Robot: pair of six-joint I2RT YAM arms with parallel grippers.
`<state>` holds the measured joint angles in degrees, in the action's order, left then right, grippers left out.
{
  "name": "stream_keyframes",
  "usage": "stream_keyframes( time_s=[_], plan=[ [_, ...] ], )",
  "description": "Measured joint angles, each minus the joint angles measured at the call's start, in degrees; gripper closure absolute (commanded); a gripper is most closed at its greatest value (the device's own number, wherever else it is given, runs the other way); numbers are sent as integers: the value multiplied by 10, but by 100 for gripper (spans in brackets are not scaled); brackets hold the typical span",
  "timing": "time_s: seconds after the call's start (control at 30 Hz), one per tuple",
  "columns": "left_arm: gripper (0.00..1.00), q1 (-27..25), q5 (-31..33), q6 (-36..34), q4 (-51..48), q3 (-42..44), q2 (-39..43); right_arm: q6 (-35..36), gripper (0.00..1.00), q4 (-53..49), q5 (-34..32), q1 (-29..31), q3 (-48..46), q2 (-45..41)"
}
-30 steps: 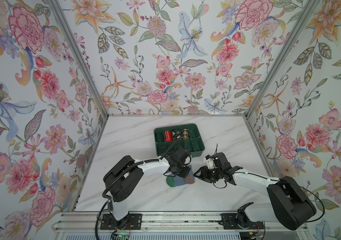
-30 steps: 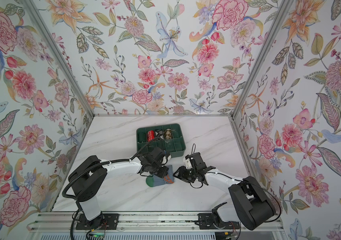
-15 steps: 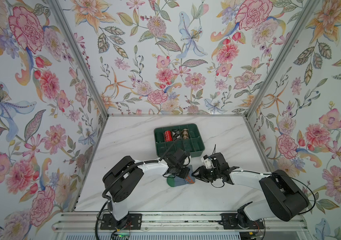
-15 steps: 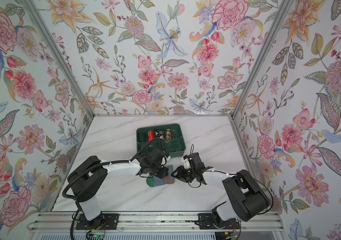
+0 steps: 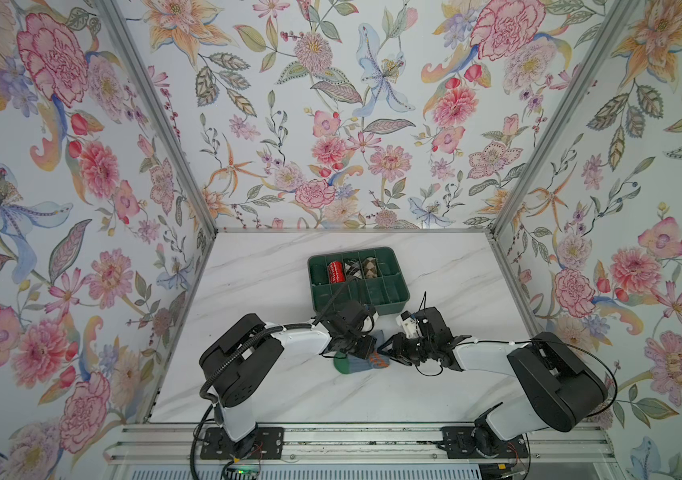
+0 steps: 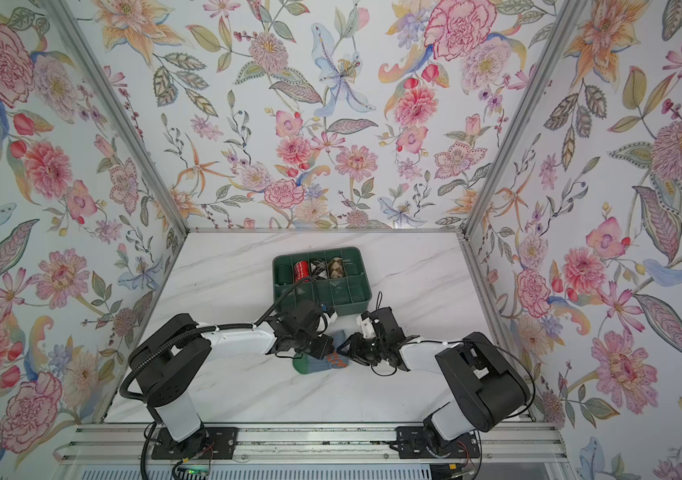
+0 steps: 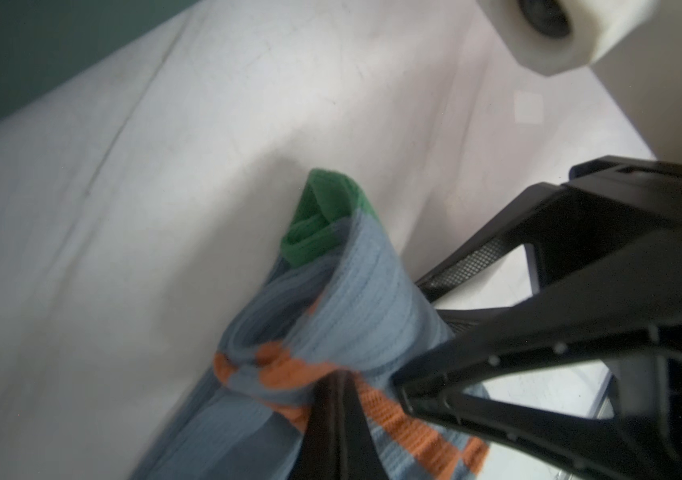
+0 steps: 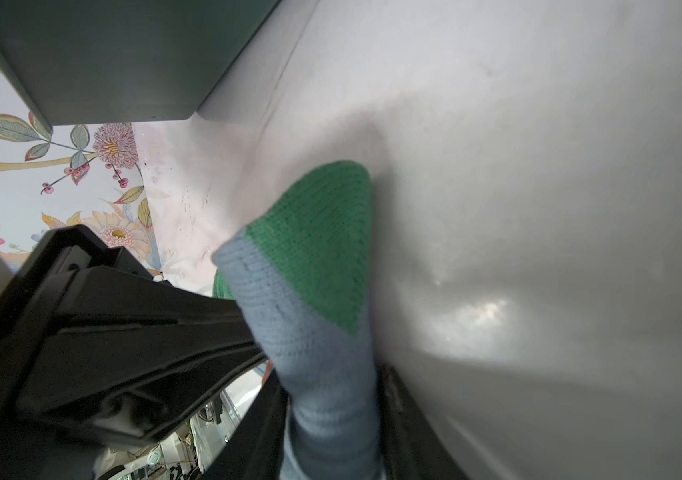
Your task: Roll the socks
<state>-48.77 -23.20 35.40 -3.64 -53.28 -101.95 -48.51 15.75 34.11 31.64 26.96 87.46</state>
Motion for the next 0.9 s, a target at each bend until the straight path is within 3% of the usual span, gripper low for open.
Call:
stream_keyframes(
  time_s=[0.33,0.5,0.7,0.9],
  plan=[
    [100,9,-10,0,10,21,14,-21,81,24,-27,27,-5,3],
    [100,13,-17,0,10,33,24,-14,89,-17,-67,52,11,-11],
    [94,23,-19,0,-18,42,48,3,91,-97,-120,85,56,-15],
    [97,35,-18,-2,-69,52,109,16,91,-153,-158,106,88,-15]
  ],
)
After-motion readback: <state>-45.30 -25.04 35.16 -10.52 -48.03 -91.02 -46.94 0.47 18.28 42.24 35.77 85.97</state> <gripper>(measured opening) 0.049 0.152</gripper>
